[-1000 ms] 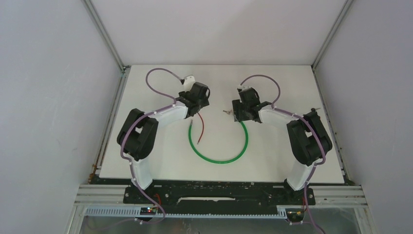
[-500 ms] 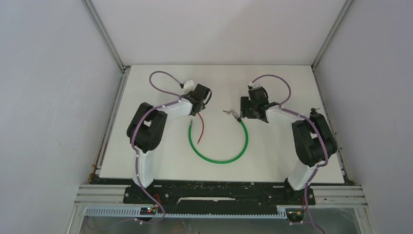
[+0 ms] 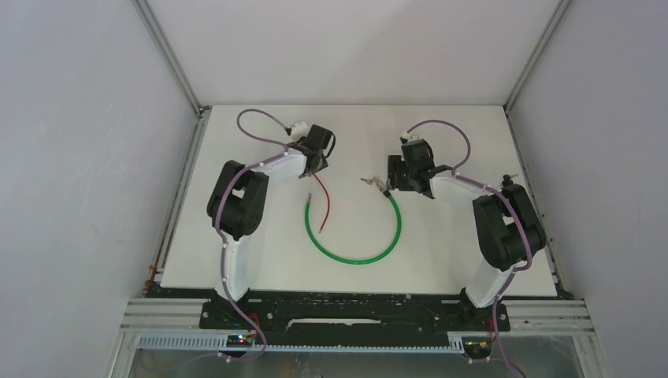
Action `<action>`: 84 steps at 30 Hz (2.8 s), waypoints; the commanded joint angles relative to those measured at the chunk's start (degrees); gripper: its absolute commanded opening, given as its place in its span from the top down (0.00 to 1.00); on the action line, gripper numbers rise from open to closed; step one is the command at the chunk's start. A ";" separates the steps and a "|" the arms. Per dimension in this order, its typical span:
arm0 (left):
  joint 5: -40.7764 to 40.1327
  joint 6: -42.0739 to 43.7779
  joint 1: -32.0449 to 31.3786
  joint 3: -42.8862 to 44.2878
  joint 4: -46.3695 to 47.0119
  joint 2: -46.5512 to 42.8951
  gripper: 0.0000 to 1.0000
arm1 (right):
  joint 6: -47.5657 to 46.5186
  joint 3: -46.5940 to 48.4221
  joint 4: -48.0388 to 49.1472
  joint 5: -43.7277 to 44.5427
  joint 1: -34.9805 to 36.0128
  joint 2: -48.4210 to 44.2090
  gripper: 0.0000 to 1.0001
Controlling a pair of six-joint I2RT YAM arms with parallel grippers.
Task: Lock with the key
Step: Pick up the lock from the center of the board.
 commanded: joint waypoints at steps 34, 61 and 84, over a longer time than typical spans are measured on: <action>6.98 2.35 2.13 4.64 -2.57 2.96 0.55 | 1.02 -0.03 1.79 -1.39 -0.64 -2.43 0.36; 14.51 16.31 -5.33 -13.71 20.26 -17.43 1.00 | -5.09 -10.72 18.14 -4.87 4.40 -13.99 0.24; 17.70 13.17 -6.04 -40.02 47.83 -33.43 1.00 | 1.18 -16.06 42.82 -36.86 6.70 -11.68 0.34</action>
